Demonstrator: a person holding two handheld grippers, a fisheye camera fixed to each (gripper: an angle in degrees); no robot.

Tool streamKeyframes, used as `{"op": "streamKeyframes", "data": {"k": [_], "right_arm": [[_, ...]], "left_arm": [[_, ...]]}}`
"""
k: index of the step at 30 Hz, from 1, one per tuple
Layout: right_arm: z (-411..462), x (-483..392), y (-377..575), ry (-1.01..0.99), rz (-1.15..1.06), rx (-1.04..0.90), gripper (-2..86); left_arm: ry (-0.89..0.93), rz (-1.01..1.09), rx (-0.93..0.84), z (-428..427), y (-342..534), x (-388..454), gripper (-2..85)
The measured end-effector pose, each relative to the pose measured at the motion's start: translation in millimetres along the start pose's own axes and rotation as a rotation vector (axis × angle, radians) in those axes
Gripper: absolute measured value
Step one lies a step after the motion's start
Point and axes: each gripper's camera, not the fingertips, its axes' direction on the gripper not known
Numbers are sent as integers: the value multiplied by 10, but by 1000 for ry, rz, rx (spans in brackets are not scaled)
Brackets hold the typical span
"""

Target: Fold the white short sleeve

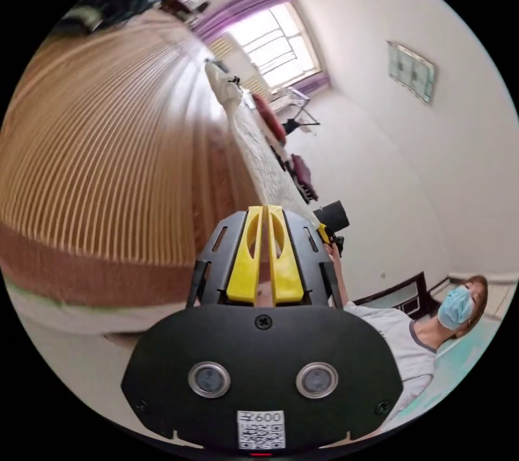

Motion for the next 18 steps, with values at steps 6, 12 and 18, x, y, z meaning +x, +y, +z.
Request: {"op": "streamKeyframes", "data": {"k": [6, 12, 18], "right_arm": [[-40, -95, 95, 170, -62, -153, -8], [204, -696, -398, 162, -146, -175, -9], [502, -1499, -970, 370, -415, -174, -9]], "left_arm": [[5, -94, -143, -2, 363, -447, 24], [122, -57, -109, -364, -101, -102, 18], [312, 71, -11, -820, -875, 665, 16]]}}
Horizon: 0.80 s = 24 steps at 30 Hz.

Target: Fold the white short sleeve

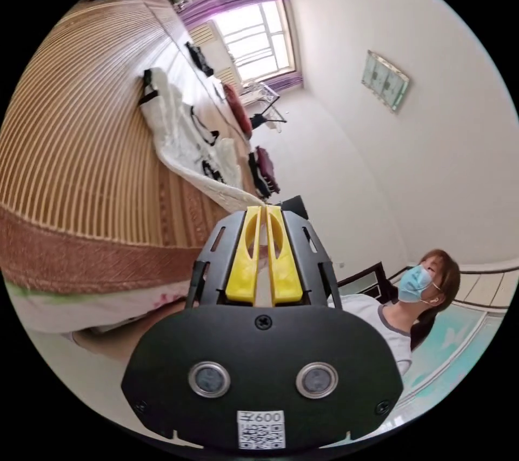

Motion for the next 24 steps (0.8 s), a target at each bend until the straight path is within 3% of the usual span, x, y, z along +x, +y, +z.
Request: {"op": "streamKeyframes", "data": {"k": [3, 5, 8, 10, 13, 18, 22, 24], "right_arm": [[297, -46, -168, 206, -99, -202, -8], [423, 18, -178, 219, -125, -261, -9], [431, 119, -237, 116, -137, -312, -9], [250, 253, -364, -97, -141, -260, -9], [223, 850, -547, -293, 82, -210, -9], [586, 1404, -559, -52, 112, -421, -9], [679, 1717, -638, -134, 132, -441, -9], [593, 1742, -742, -235, 70, -403, -9]], "left_arm": [[-3, -67, -111, 37, -193, -47, 15], [-64, -138, -163, -14, -196, -165, 15], [-58, -153, -193, -136, -199, -136, 15], [-1, -115, -198, -221, -248, 7, 15], [64, -89, -176, -351, -337, 134, 15], [-85, -244, -297, -416, -247, -106, 14], [-26, -329, -256, -565, -133, -202, 13], [6, -272, -285, -555, -192, 1, 12]]}}
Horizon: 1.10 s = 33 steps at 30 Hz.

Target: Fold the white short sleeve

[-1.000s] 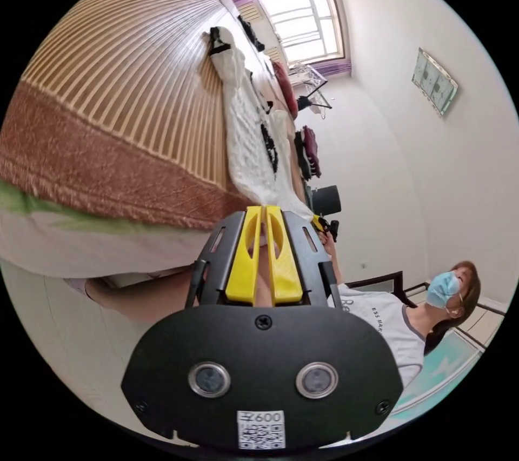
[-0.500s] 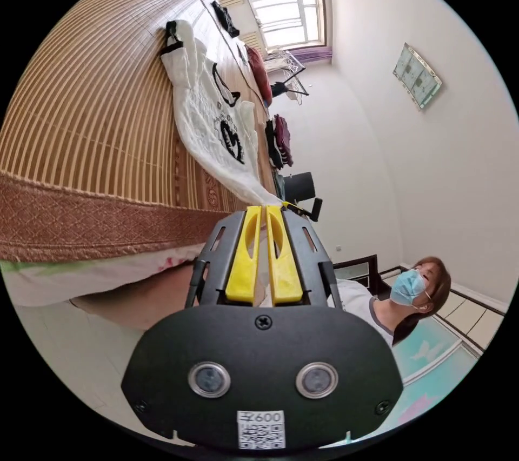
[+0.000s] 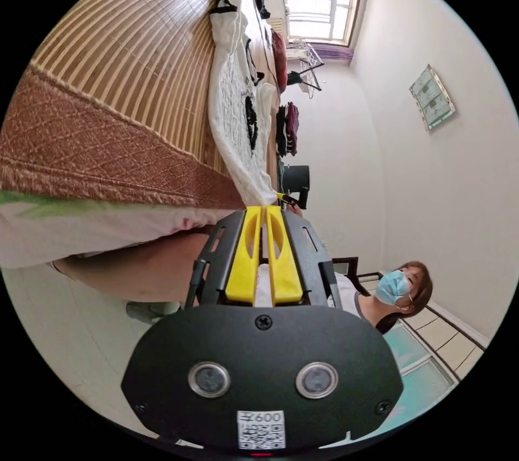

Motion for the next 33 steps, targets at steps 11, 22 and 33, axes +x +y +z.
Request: {"op": "streamKeyframes", "data": {"k": [11, 22, 33], "right_arm": [[210, 1262, 89, 126, 213, 2, -8], [580, 1071, 228, 234, -117, 195, -7], [2411, 1502, -116, 730, -241, -102, -8]], "left_arm": [[-17, -6, 36, 29, 347, 462, 2], [-416, 140, -113, 1183, 675, 1719, 2], [-817, 208, -171, 3049, 673, 2563, 3]]}}
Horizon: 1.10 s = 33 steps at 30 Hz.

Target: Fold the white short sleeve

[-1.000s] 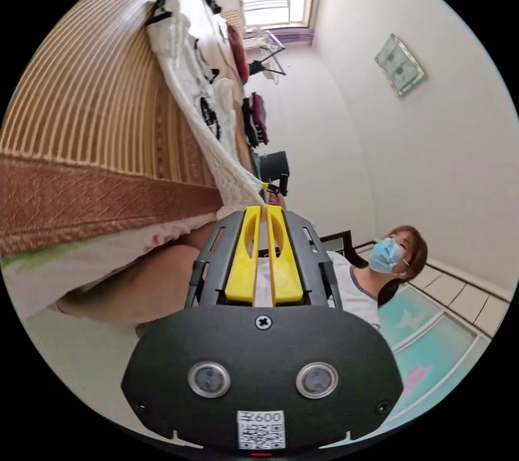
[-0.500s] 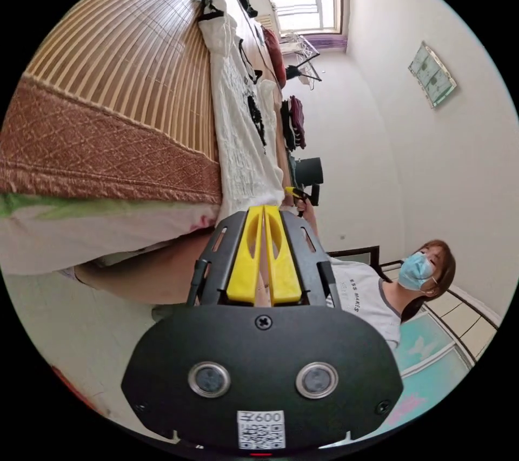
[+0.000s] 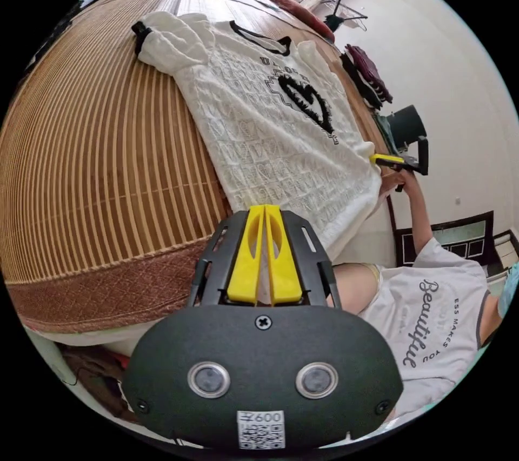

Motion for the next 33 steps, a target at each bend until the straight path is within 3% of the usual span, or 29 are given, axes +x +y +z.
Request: {"op": "streamKeyframes", "data": {"k": [4, 8, 12, 17, 21, 26, 30, 33], "right_arm": [[411, -289, -44, 182, -121, -49, -8], [707, -309, -31, 192, -124, 18, -8], [1049, -142, 102, 251, -110, 142, -8], [1243, 169, 346, 230, -4, 207, -8], [1193, 498, 584, 116, -24, 137, -8], [1021, 680, 1055, 120, -42, 111, -8], [612, 675, 1620, -39, -67, 301, -8], [598, 638, 1719, -151, -100, 290, -8]], "left_arm": [[-254, 49, -77, 79, -168, 673, 3], [-482, 57, -40, 295, -282, 1094, 3], [-482, 29, 45, 499, -158, 1235, 3], [-633, 75, 227, 989, 481, 1679, 2], [-660, 133, 207, 1181, 817, 1812, 3], [-628, 146, 141, 1155, 1259, 1781, 6], [-635, 294, 265, 1028, 1704, 2003, 4], [-612, 387, 289, 1077, 1846, 2126, 4]]}}
